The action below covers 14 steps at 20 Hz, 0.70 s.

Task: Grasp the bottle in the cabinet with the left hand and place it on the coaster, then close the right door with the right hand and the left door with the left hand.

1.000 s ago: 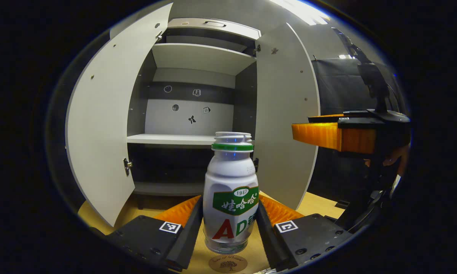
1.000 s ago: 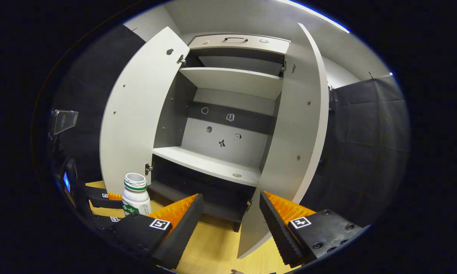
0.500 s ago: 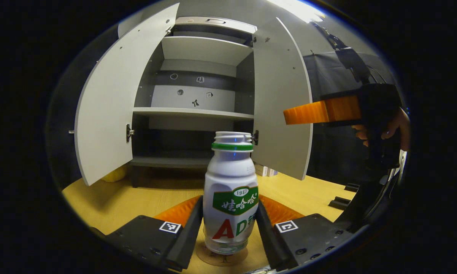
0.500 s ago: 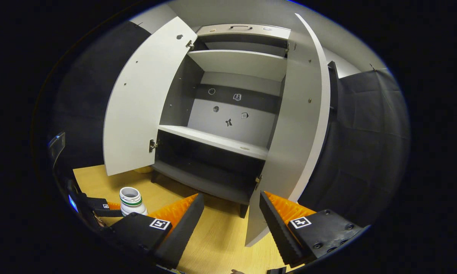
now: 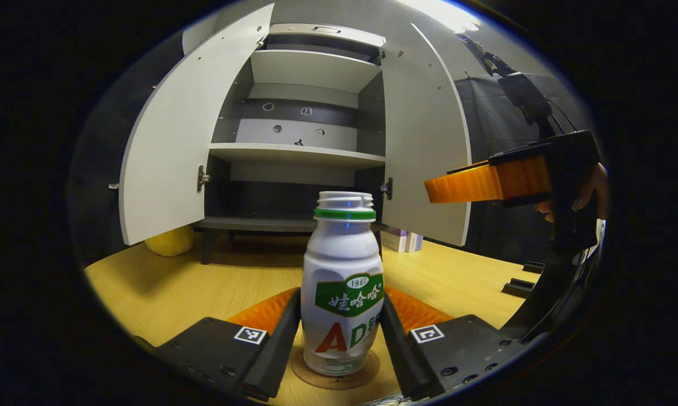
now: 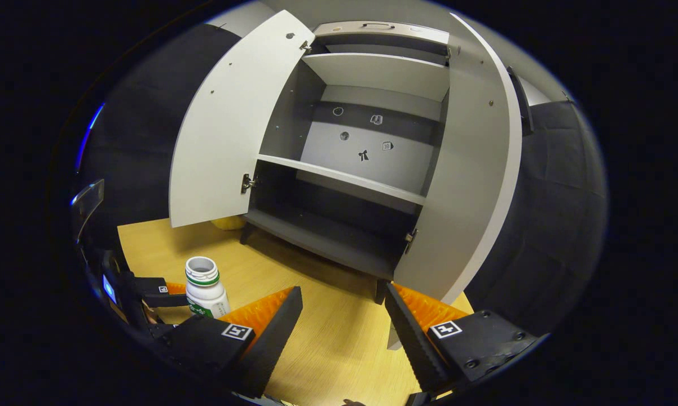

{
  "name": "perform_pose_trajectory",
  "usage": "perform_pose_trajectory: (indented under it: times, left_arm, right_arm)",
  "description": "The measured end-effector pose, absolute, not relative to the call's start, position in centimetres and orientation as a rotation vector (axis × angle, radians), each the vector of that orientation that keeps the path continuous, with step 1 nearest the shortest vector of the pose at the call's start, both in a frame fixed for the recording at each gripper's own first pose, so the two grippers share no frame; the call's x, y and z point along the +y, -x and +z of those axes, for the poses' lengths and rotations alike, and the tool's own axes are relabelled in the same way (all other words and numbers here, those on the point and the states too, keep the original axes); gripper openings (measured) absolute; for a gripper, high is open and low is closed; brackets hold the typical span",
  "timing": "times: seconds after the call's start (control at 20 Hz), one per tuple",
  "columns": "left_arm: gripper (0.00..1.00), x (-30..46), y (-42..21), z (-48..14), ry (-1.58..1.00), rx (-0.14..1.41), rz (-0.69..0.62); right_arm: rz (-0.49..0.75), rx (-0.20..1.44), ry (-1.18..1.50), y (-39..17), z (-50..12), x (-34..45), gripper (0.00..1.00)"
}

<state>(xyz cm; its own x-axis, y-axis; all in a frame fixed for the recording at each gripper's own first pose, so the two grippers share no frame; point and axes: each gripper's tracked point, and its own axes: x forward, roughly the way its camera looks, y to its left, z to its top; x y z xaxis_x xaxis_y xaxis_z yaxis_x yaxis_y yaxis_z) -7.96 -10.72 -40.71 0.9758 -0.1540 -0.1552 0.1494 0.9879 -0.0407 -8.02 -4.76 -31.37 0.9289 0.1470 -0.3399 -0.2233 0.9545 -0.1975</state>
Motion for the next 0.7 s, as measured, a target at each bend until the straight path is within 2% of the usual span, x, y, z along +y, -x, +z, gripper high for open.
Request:
perform_pose_trajectory:
  times: [0.25,0.4,0.7]
  left_arm:
    - [0.81,-10.8,8.2,-41.4,0.032,0.172,-0.149]
    - [0.96,-10.7,7.7,-40.6,0.064,0.151,-0.136]
    - [0.95,-10.5,6.9,-36.7,-0.030,0.136,-0.137]
  right_arm:
    - [0.193,0.336,0.217,7.5,-31.7,-4.8,0.98]
    - [0.204,0.349,0.219,7.7,-32.1,-4.6,0.98]
    - [0.214,0.348,0.192,7.9,-30.4,-4.0,0.98]
